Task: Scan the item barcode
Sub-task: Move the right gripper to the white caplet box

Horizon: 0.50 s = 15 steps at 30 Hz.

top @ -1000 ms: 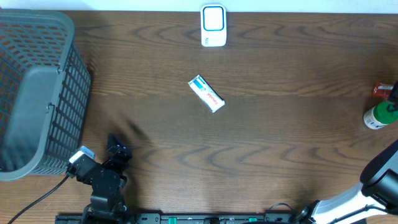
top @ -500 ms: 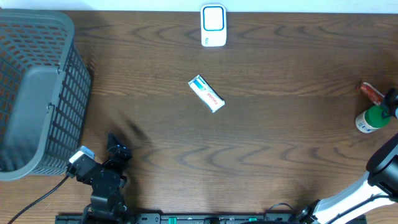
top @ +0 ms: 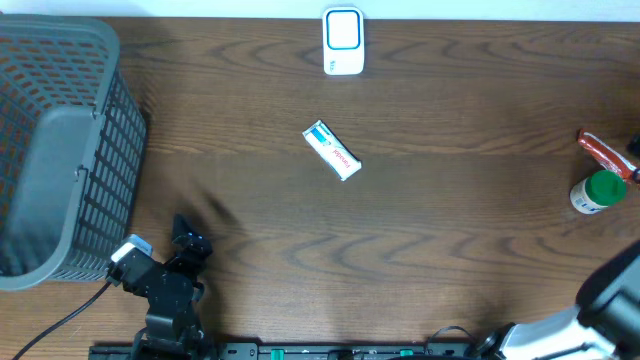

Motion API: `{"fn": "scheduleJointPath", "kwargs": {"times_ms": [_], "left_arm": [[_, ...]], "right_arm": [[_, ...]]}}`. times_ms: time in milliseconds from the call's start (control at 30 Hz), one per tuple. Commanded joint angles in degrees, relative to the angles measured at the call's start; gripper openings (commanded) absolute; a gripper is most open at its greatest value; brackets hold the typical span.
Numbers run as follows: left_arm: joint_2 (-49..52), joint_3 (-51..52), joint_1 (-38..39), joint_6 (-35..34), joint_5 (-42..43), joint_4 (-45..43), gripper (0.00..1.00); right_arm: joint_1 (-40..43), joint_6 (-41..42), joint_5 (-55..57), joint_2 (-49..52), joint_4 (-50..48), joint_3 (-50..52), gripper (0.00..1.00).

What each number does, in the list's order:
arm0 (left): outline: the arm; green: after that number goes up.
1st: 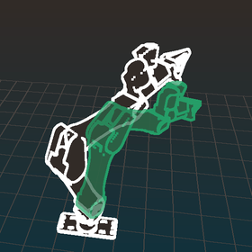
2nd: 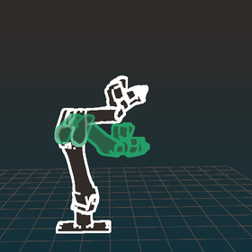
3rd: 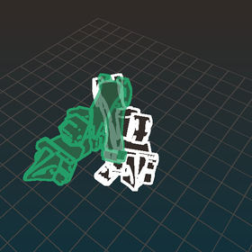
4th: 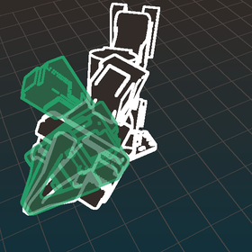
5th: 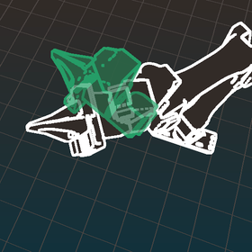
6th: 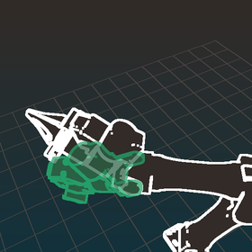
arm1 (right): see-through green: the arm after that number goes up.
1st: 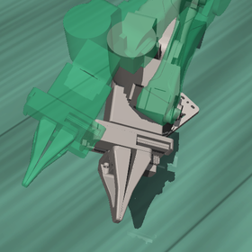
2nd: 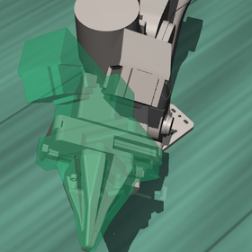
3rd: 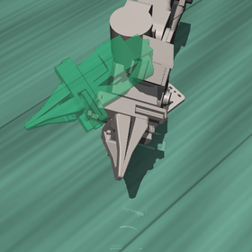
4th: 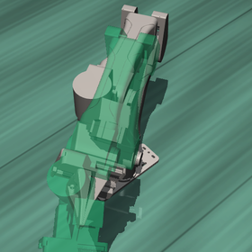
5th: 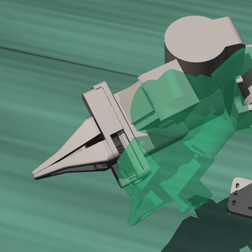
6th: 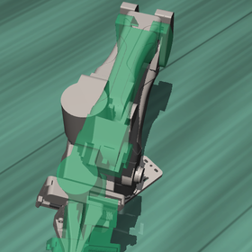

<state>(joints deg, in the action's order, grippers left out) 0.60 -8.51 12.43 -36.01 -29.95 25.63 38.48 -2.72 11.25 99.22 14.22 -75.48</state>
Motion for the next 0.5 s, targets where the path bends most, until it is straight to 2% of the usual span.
{"fn": "scheduleJointPath", "kwargs": {"times_ms": [0,133,267,367,467], "left_arm": [[-0.3,0.8,-0.1,0.2,-0.3,1.6,0.93],[-0.3,0.8,-0.1,0.2,-0.3,1.6,0.93],[-0.3,0.8,-0.2,0.2,-0.3,1.6,0.93],[-0.3,0.8,-0.1,0.2,-0.3,1.6,0.93],[-0.3,0.8,-0.2,0.2,-0.3,1.6,0.94]], "right_arm": [[-2.2,9.2,-14.3,-10.3,0.3,-0.3,0.99],[-6.7,16.0,-40.4,-17.9,4.8,-0.3,0.99],[-15.2,17.5,-55.7,-18.8,6.6,-0.1,0.99],[-25.9,8.7,-55.0,-16.5,10.1,0.0,0.99],[-37.4,-0.1,-47.7,-11.9,15.1,0.0,0.99]]}}
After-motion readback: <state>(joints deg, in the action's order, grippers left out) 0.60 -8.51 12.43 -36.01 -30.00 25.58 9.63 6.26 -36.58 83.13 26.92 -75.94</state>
